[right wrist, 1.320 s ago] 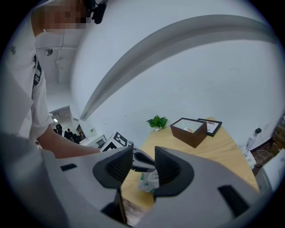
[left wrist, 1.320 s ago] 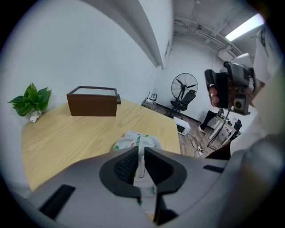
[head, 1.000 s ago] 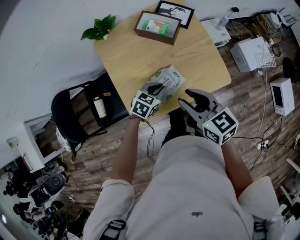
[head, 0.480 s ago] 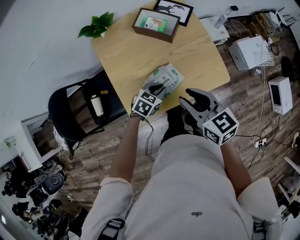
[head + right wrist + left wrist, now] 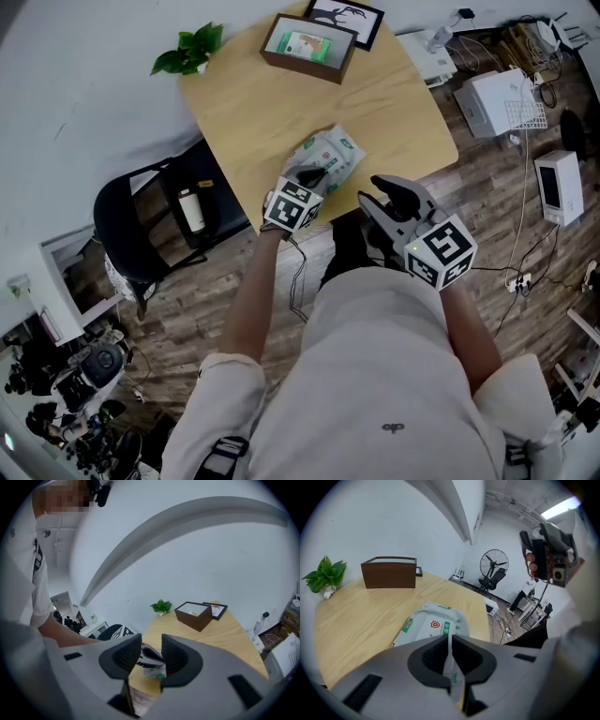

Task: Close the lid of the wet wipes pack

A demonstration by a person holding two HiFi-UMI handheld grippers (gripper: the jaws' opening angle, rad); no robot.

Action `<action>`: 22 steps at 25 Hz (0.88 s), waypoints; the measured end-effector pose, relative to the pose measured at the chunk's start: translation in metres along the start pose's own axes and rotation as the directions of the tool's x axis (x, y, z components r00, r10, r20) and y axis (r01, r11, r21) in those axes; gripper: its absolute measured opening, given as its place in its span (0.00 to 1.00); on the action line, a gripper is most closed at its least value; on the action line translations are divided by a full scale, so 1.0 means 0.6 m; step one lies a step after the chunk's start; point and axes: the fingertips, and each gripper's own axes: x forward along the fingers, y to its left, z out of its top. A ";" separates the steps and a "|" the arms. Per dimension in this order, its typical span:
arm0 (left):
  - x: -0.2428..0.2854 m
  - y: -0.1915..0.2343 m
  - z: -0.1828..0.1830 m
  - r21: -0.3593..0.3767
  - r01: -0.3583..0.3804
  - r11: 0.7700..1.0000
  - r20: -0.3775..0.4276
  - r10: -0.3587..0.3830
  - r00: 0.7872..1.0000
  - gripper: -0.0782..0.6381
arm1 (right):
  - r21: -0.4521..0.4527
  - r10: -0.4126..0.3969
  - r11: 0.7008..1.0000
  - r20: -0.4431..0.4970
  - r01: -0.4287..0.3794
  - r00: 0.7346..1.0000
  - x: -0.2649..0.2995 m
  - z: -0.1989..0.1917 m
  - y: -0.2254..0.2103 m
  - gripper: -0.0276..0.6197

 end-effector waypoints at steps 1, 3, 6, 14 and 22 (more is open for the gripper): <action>0.001 0.000 0.000 -0.001 0.001 1.000 0.000 -0.001 1.000 0.15 | 0.000 0.000 1.000 0.000 0.000 1.000 0.001 0.000 -0.001 0.24; 0.002 0.001 -0.002 -0.003 0.002 1.000 -0.003 -0.002 1.000 0.15 | 0.000 -0.001 1.000 -0.002 0.001 1.000 0.002 -0.001 -0.002 0.24; 0.006 0.002 -0.004 0.004 -0.004 1.000 -0.013 0.004 1.000 0.15 | 0.000 -0.001 1.000 -0.003 0.001 1.000 0.003 -0.001 -0.004 0.24; 0.010 0.004 -0.004 -0.012 -0.045 0.999 -0.013 0.045 0.999 0.13 | -0.002 -0.001 1.000 -0.006 0.001 1.000 0.005 0.000 -0.007 0.24; 0.010 0.006 -0.005 -0.022 -0.059 0.998 -0.015 0.059 0.998 0.13 | -0.005 -0.005 1.000 -0.008 0.005 1.000 0.006 0.002 -0.007 0.24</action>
